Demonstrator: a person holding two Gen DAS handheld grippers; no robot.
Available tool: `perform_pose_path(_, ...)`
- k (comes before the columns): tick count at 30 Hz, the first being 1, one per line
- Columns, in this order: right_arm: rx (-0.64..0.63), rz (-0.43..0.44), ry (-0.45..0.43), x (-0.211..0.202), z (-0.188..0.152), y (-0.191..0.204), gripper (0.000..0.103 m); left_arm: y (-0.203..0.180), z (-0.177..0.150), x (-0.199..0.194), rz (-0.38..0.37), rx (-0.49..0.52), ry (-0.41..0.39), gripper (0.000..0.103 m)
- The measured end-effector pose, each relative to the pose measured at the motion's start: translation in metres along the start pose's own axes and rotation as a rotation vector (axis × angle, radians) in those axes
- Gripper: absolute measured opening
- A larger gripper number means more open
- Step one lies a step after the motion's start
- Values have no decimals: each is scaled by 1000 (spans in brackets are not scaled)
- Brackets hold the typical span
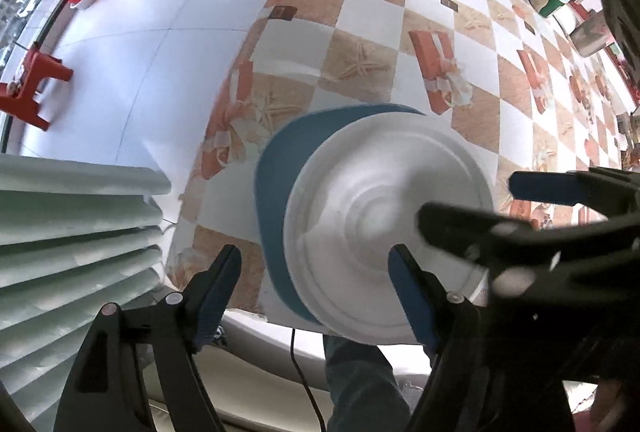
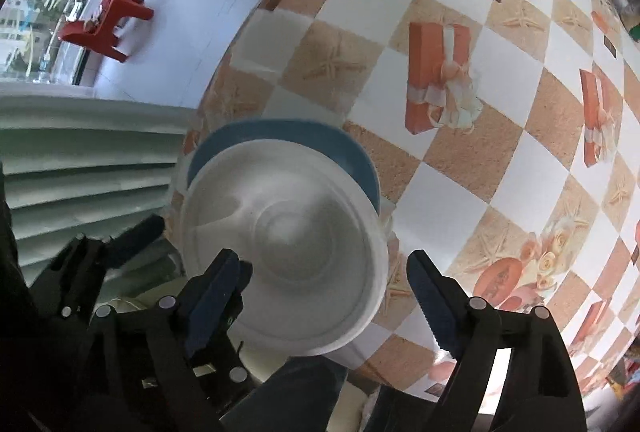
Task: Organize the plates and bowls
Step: 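Lower the white plates onto the light-blue plate and open both grippers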
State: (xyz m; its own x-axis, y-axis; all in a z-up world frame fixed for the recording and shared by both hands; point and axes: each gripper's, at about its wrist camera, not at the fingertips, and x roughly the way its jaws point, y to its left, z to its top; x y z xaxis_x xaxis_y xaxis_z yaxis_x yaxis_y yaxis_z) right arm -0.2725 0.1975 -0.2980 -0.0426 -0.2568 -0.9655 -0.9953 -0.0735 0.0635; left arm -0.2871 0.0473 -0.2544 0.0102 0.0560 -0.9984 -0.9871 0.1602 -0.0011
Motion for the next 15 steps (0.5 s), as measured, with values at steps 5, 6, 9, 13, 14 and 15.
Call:
perform_pose_path(5, 48, 7, -28, -14, -8, -18, 87, -1, -1, -6, 36, 7, -10, 87)
perform_pose_path(6, 53, 9, -31, -18, -10, -22, 93, -2, -1, -9, 34, 10, -20, 87)
perform_pose_path(9, 61, -2, -58, -31, -17, -30, 103, -7, -2, -21, 86, 39, -68, 87)
perform_pose_path(13, 51, -21, -87, -47, -26, -37, 103, -15, -8, -36, 128, 104, -99, 87)
perform_pose_path(14, 44, -36, -92, -51, -26, -36, 103, -16, -7, -37, 109, 112, -94, 87)
perform_pose_path(15, 37, -48, -99, -53, -26, -33, 103, -17, -7, -39, 87, 118, -87, 87)
